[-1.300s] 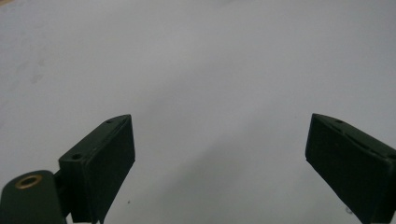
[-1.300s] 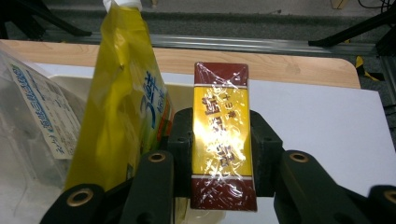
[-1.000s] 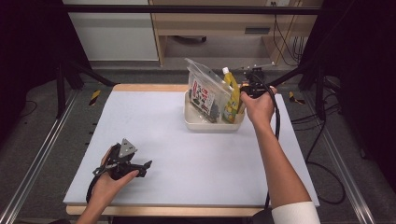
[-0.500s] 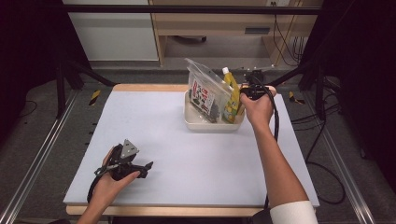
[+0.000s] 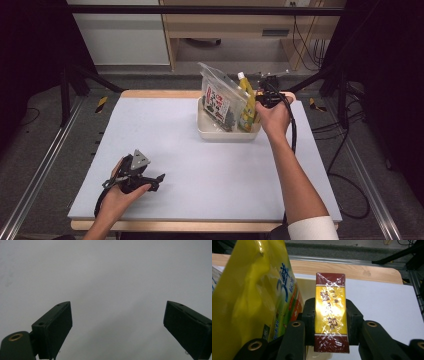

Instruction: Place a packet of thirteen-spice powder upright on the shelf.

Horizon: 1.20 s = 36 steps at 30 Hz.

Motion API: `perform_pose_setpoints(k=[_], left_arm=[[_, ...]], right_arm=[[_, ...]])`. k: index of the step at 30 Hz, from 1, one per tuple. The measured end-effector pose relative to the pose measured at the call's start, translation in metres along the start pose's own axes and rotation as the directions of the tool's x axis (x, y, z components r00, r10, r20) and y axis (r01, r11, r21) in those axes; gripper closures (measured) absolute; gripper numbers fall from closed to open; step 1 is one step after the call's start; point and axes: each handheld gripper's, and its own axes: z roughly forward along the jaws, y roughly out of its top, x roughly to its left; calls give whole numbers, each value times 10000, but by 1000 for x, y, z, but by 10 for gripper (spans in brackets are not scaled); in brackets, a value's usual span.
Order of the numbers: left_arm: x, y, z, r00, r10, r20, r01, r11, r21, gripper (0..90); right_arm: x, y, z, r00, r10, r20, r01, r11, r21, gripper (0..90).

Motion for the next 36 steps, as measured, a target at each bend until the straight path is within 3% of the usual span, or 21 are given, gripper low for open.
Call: perform_pose_setpoints(k=[9, 21, 36], left_arm=[[-2, 0, 1, 10000, 26, 40, -26, 10000, 31, 82], [-4, 2, 4, 9999, 133, 83, -134, 9998, 110, 82], [1, 2, 0, 9999, 81, -94, -81, 10000, -29, 81]], right_arm=[[-1, -7, 12, 9990, 446, 39, -447, 9988, 220, 678], [-3, -19, 31, 9979, 609, -208, -601, 9976, 338, 640], [-7, -25, -13, 9970, 129, -757, -208, 9944, -1035, 606]])
